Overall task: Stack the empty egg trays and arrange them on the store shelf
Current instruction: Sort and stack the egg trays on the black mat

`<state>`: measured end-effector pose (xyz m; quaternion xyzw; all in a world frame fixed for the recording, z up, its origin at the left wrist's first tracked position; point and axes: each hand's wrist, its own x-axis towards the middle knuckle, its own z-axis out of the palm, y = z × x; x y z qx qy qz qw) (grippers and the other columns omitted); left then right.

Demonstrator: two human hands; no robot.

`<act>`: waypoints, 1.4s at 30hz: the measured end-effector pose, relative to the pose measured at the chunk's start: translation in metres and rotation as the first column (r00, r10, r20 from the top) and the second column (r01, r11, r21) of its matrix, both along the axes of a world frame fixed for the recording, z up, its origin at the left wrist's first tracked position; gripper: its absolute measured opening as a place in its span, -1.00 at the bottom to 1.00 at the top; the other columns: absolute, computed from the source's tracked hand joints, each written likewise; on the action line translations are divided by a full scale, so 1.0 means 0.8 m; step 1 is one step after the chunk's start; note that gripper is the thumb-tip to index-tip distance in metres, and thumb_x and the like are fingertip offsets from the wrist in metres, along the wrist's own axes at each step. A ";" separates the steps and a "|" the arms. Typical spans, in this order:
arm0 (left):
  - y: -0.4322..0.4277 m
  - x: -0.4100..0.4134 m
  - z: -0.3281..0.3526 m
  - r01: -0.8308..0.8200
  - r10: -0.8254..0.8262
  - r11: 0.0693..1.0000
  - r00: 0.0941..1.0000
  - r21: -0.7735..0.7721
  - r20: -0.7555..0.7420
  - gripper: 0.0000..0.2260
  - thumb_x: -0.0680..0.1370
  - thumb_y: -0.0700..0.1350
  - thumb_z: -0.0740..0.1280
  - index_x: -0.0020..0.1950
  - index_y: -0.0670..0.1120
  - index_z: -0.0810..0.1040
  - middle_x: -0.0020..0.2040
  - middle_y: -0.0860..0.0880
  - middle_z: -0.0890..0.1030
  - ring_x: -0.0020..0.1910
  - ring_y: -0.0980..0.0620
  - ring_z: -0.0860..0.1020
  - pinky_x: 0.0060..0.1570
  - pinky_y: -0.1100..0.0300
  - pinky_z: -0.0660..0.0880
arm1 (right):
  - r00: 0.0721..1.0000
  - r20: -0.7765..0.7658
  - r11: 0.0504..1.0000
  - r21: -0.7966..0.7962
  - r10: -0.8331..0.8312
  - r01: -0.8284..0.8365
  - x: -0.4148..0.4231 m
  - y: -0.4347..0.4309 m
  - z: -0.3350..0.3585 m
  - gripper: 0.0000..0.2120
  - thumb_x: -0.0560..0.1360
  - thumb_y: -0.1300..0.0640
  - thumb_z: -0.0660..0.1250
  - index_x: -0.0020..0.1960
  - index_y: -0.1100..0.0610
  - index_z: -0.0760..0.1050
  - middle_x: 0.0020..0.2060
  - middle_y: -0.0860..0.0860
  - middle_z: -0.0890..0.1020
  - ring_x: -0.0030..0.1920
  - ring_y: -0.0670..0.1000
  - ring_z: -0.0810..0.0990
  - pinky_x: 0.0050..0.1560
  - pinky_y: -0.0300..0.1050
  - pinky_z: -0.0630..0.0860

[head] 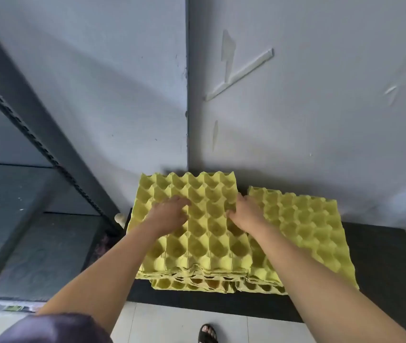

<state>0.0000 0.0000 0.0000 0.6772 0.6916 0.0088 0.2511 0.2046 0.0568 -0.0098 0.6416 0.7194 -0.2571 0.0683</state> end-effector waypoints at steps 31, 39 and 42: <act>-0.032 -0.080 -0.054 -0.742 0.763 0.641 0.590 -0.196 0.263 -0.90 0.52 -0.21 0.25 -0.04 -0.24 0.49 -0.02 -0.22 0.55 0.04 -0.23 0.51 0.02 -0.05 0.51 | 0.740 -0.385 0.828 -0.148 -0.552 0.541 -0.002 -0.053 -0.033 -0.82 0.52 0.30 0.25 0.01 0.18 0.61 -0.07 0.10 0.66 -0.10 0.09 0.62 -0.05 -0.02 0.59; -0.032 -0.069 -0.042 -0.720 0.711 0.688 0.644 -0.091 0.283 -0.72 0.53 -0.19 0.23 0.23 -0.22 0.42 0.17 -0.22 0.47 -0.23 -0.10 0.46 -0.33 0.12 0.37 | 0.733 -0.405 0.814 -0.054 -0.547 0.578 -0.007 -0.067 -0.014 -0.78 0.52 0.30 0.19 0.13 0.21 0.51 -0.10 0.04 0.60 -0.12 0.10 0.60 -0.16 -0.03 0.52; -0.034 -0.070 -0.028 -0.712 0.690 0.697 0.632 -0.089 0.352 -0.77 0.51 -0.22 0.23 0.15 -0.21 0.44 0.12 -0.20 0.49 -0.11 -0.14 0.50 -0.16 0.04 0.46 | 0.637 -0.494 0.771 -0.117 -0.592 0.626 -0.007 -0.072 -0.008 -0.73 0.57 0.29 0.15 0.26 0.19 0.33 -0.12 0.01 0.49 -0.21 -0.02 0.47 -0.30 -0.11 0.38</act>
